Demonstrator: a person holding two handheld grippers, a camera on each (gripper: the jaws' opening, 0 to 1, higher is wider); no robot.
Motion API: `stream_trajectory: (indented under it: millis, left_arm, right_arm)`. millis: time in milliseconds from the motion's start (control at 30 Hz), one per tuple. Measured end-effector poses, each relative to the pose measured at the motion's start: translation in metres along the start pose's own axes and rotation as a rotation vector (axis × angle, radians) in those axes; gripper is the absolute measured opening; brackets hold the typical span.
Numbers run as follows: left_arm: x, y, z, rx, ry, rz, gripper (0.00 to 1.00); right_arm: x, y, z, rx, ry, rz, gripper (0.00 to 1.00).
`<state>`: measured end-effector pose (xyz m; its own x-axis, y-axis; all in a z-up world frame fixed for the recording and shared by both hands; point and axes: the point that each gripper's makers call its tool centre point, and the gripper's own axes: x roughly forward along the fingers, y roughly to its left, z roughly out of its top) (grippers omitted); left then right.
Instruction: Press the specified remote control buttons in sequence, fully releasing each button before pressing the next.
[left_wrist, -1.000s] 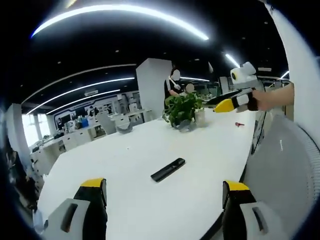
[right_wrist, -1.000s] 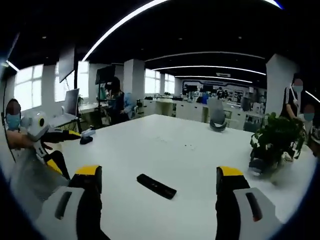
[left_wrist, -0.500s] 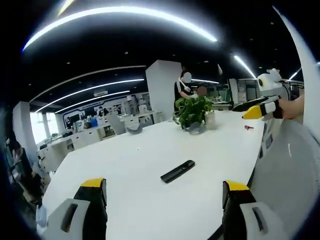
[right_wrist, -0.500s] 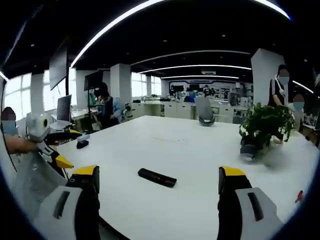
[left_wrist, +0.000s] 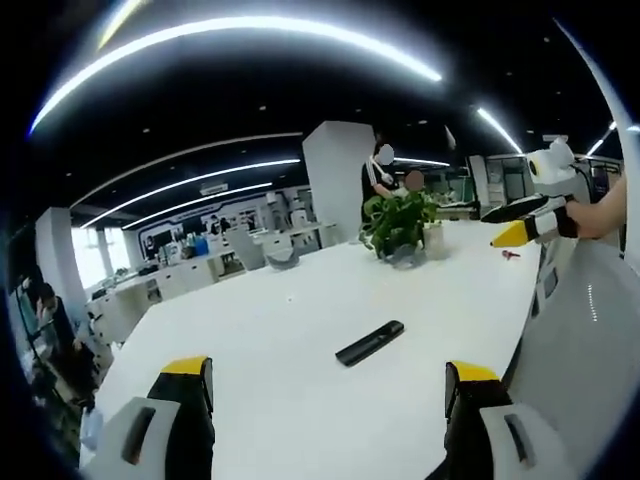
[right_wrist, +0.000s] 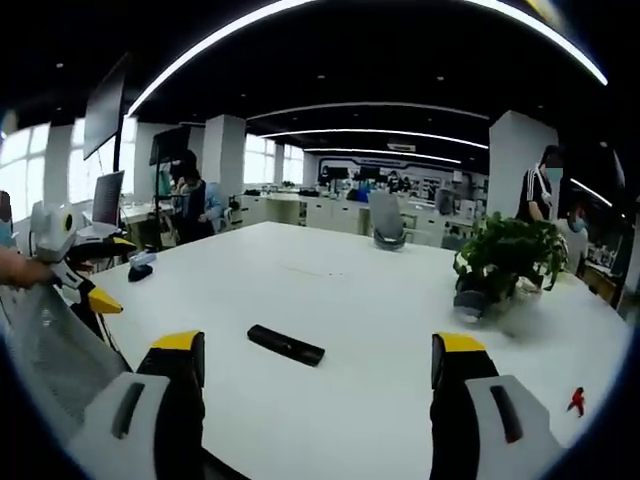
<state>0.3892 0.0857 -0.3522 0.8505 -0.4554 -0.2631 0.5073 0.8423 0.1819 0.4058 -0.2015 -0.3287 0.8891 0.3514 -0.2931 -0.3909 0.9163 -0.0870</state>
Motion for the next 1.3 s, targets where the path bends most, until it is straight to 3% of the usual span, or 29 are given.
stream_trajectory:
  millis: [433, 733, 1300]
  left_arm:
    - [0.004, -0.013, -0.012, 0.024, 0.061, -0.055, 1.00]
    - [0.003, -0.021, -0.009, 0.030, 0.051, -0.088, 1.00]
    - [0.001, -0.020, -0.006, 0.029, 0.038, -0.075, 1.00]
  right_arm:
    - [-0.001, -0.006, -0.009, -0.038, 0.043, -0.033, 0.93]
    - [-0.004, -0.015, -0.009, -0.051, 0.041, -0.080, 0.90]
    - [-0.007, -0.013, -0.012, -0.060, 0.049, -0.094, 0.86]
